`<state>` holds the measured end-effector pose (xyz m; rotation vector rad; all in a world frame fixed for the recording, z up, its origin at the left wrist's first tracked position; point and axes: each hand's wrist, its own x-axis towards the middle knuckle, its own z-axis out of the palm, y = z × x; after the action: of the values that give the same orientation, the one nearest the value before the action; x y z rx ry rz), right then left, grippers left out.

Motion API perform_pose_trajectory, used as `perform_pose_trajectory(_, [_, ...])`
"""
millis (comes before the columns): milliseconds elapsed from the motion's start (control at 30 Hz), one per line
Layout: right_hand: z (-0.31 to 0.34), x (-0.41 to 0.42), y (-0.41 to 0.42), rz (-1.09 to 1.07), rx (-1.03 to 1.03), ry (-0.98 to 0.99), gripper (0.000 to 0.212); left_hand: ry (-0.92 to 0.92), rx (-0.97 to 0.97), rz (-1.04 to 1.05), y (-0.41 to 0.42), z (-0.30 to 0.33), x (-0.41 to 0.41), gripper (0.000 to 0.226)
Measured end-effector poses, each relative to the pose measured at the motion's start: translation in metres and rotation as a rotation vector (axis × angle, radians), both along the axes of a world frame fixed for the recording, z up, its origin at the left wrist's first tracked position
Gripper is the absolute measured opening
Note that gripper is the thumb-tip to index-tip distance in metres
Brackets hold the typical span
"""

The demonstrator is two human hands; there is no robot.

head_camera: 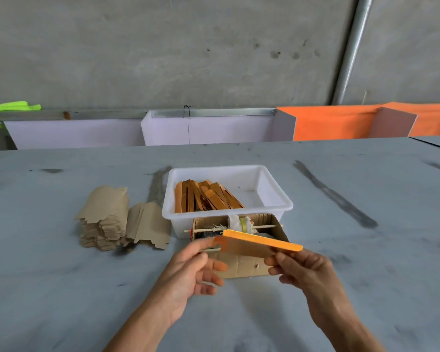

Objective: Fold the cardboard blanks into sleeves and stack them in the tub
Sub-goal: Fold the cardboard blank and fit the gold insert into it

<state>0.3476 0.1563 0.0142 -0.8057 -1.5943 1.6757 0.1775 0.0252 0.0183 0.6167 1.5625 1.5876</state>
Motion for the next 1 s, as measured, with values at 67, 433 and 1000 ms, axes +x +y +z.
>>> perform_pose_trajectory(67, [0.006, -0.002, 0.003, -0.018, -0.024, -0.05, 0.014, 0.125, -0.006, -0.053, -0.001, 0.005, 0.0, 0.046])
perform_pose_trajectory(433, [0.028, -0.008, 0.002, 0.08, 0.012, -0.288, 0.018, -0.039, -0.103, -0.004, 0.004, 0.01, 0.005, 0.016])
perform_pose_trajectory(1000, [0.031, -0.018, 0.0, 0.031, -0.183, -0.234, 0.013, -0.227, 0.068, 0.078, 0.013, 0.009, 0.009, 0.009])
